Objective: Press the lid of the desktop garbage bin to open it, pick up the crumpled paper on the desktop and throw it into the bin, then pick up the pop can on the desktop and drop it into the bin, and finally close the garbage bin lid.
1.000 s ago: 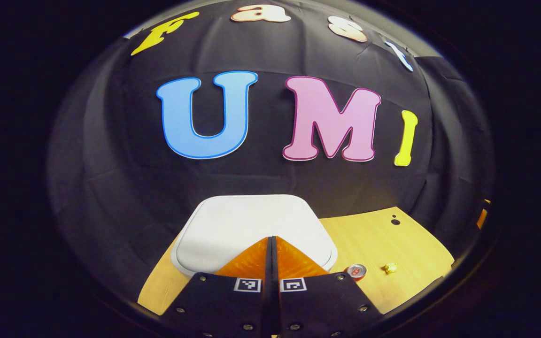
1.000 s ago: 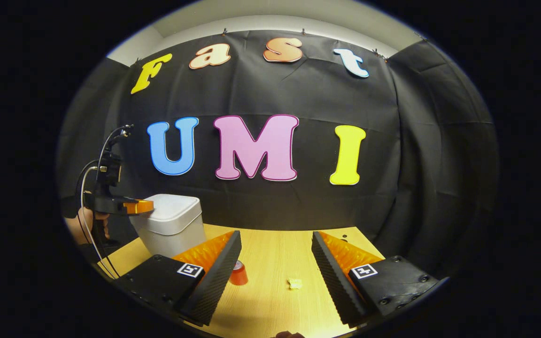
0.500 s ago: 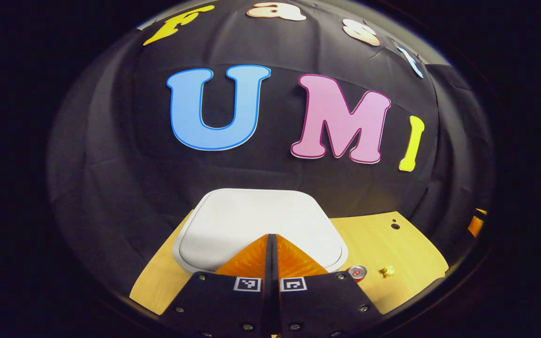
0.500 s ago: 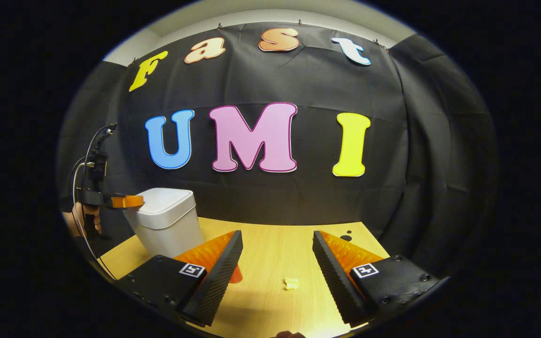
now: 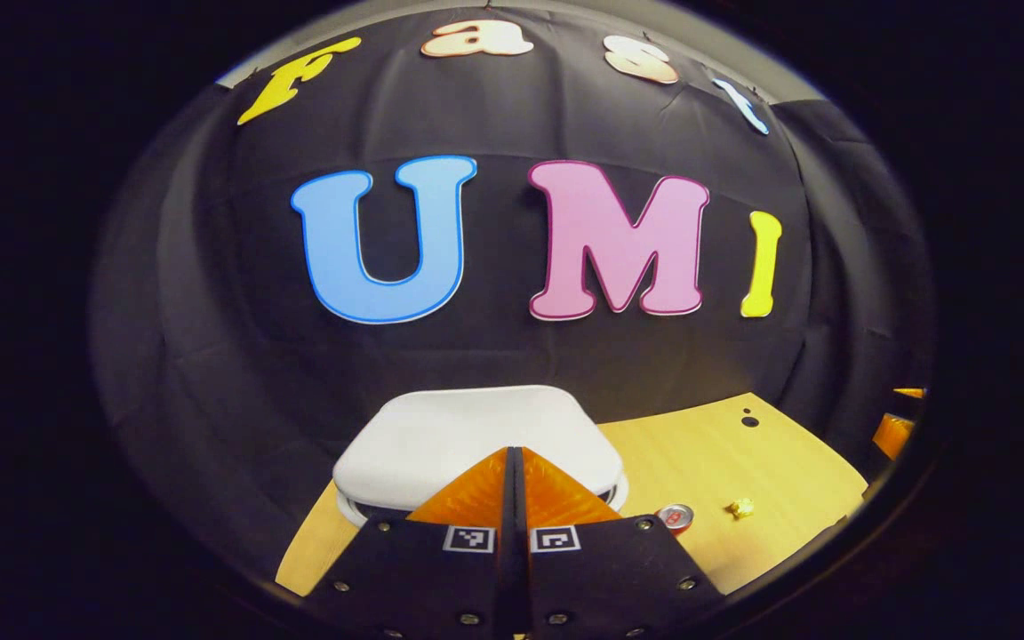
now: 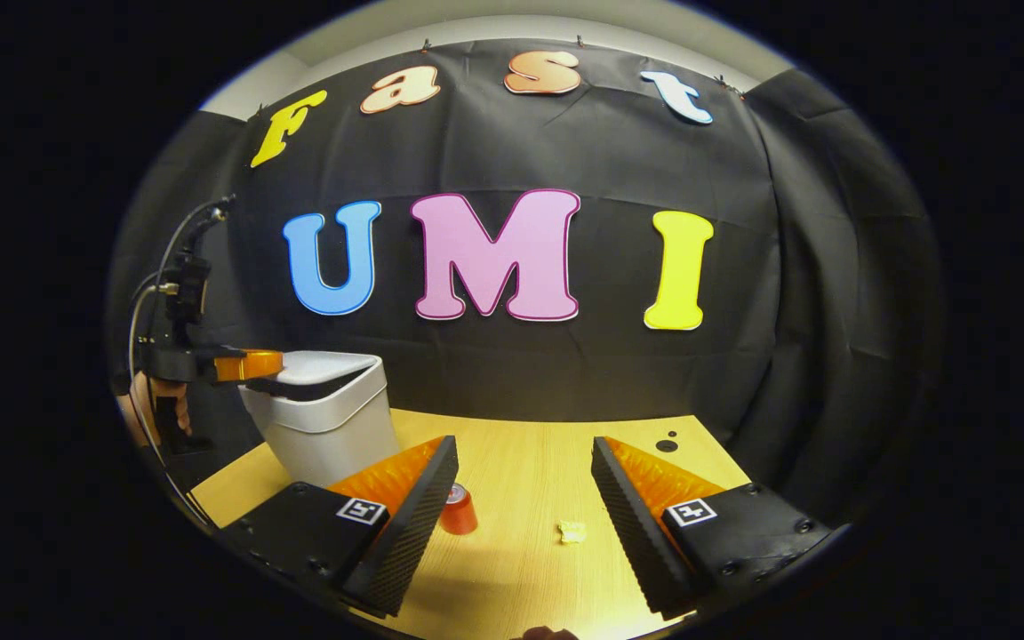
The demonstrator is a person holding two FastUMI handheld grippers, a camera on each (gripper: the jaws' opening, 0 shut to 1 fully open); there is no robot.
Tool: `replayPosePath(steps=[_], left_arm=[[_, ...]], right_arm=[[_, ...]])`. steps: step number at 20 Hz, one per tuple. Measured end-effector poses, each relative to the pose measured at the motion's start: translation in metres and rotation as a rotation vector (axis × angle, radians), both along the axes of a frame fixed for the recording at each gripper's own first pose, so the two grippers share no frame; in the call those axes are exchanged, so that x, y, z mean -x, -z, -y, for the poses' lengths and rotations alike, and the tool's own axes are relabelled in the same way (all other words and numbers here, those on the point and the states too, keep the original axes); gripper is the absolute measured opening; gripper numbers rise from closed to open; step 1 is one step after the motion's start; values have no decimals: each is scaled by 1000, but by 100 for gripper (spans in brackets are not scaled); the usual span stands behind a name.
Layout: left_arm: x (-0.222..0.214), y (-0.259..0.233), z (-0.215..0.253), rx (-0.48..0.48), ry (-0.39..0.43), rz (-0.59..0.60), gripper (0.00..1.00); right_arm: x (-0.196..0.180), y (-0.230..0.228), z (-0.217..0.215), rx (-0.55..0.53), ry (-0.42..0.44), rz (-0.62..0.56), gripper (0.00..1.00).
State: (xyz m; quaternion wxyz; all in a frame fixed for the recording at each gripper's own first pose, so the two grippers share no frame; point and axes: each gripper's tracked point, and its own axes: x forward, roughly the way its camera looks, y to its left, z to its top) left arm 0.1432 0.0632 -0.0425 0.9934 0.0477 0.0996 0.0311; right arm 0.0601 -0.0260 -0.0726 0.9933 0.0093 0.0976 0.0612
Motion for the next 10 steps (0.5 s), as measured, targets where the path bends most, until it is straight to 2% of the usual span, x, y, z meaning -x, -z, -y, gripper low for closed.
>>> replayPosePath(steps=[3, 7, 10], left_arm=[[14, -31, 23, 52, 18, 73, 1], [40, -49, 45, 111, 14, 121, 1], [57, -59, 67, 118, 47, 152, 2]], right_arm=[[0, 0, -3, 12, 2, -1, 98], [4, 1, -10, 17, 1, -3, 98], [4, 4, -15, 20, -7, -13, 98]])
